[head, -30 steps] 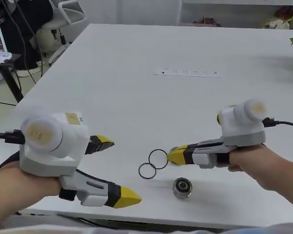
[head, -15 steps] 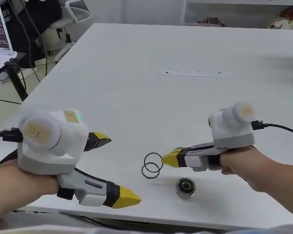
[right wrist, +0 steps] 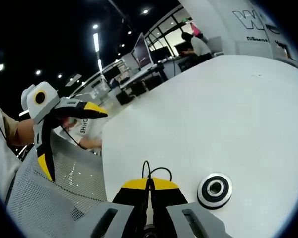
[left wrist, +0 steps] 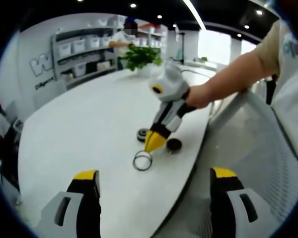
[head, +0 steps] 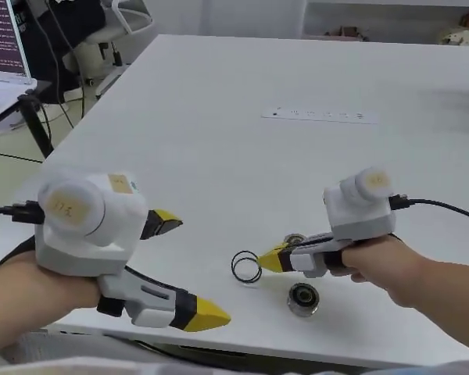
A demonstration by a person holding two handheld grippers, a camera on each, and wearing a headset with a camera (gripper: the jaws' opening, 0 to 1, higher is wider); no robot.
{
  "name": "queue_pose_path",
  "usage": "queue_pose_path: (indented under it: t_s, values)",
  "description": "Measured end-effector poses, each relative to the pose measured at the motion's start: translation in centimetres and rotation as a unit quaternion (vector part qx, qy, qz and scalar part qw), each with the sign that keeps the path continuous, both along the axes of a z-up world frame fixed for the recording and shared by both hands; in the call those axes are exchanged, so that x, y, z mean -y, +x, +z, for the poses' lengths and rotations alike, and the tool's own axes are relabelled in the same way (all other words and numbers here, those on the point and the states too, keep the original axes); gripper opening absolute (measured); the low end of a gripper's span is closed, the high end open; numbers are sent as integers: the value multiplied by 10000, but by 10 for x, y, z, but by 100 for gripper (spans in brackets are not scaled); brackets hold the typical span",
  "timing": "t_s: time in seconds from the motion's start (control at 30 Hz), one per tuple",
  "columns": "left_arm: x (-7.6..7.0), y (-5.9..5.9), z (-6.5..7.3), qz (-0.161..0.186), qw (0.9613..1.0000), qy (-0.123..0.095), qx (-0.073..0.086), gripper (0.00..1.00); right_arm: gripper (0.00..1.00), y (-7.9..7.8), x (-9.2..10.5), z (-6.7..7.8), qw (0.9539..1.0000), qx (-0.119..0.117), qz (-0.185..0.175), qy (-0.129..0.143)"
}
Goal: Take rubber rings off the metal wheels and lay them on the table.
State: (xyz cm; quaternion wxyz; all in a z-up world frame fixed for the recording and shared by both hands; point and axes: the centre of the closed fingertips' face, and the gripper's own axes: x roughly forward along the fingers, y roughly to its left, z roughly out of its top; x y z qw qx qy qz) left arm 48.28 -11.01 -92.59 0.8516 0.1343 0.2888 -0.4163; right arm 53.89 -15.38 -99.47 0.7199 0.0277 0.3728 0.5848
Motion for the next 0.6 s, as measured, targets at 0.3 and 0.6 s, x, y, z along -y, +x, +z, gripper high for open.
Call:
queue_pose_path:
  t_s: [0.3,0.6]
  values:
    - [1,-2,0,-7,10000,27,-6,93,0,5,1,-9,9998,-103,-142,-73]
    - [1,-2,-2,4,10000,36,-35,93,0,9,2,-17,9993,-179,-288,-160]
